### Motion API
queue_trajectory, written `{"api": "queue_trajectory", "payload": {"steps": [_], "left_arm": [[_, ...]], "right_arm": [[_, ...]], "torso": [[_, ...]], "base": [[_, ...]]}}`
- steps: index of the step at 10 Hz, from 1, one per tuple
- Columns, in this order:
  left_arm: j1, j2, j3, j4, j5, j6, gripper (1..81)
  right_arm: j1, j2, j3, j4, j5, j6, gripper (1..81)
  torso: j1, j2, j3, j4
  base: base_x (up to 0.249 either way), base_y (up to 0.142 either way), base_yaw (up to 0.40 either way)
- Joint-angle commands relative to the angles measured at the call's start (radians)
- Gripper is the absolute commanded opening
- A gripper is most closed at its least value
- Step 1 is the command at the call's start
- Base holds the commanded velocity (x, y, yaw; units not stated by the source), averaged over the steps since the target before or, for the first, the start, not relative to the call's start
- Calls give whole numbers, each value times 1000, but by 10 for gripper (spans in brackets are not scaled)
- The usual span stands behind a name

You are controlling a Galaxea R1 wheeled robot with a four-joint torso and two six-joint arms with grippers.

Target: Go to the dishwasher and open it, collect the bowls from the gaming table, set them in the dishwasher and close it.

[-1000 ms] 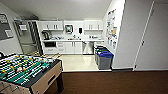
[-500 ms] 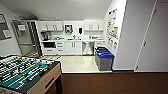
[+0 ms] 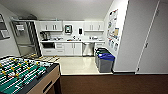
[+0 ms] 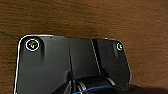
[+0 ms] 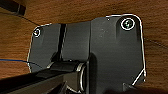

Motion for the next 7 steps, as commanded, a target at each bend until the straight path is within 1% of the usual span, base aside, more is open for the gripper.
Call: {"api": "queue_trajectory", "payload": {"steps": [1, 7], "left_arm": [[-60, -7, 16, 1, 49, 1, 811], [-61, -7, 16, 1, 49, 1, 811]], "right_arm": [[53, -10, 3, 3, -51, -2, 811], [55, -8, 3, 6, -51, -2, 811]], "torso": [[0, 0, 0, 0], [-2, -1, 0, 0]], "base": [[149, 0, 0], [149, 0, 0]]}}
